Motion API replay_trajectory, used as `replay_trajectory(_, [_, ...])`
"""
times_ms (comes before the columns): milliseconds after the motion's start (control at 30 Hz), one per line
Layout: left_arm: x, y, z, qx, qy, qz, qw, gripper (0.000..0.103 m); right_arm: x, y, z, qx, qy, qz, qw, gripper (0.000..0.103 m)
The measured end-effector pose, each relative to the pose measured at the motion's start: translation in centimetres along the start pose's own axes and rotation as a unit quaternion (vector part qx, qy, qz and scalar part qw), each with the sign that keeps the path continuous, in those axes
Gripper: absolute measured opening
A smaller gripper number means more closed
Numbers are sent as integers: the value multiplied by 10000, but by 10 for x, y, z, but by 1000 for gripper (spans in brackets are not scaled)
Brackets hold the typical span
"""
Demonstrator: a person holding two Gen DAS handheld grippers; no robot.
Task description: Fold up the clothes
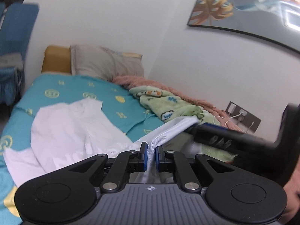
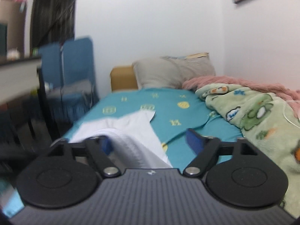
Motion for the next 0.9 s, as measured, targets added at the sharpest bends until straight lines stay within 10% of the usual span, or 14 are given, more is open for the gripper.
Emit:
replay_trajectory(167, [9, 6, 16, 395, 92, -90, 9991, 8, 35, -21, -13, -870, -364, -342, 9950, 86])
replay_trajectory(333, [-5, 17, 37, 724, 139, 299, 9968, 8, 73, -62, -48, -2212, -153, -1552, 9627, 86])
replay_trajectory(433, [-5, 21, 47, 831, 162, 308, 9959, 8, 72, -59, -40, -2190, -130, -1419, 9653, 86])
replay_trajectory(667, [19, 23, 71, 1087, -207, 19, 9939, 8, 77, -13, 17, -653, -1039, -712, 9899, 86])
replay_trajectory(900, [21, 17, 76, 1024, -118, -18, 9947, 8, 61, -78, -68, -2368, -289, -1281, 9627, 86])
Point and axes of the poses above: each gripper's, at about its wrist camera, not at the fingertips, and z roughly against the way its jaws point, x to its right, y to its top, the point moved 10 cm from there along -z, roughly the way its jaws point, and after that the axes turned 13 degrees about -x, right-handed, at the moved point
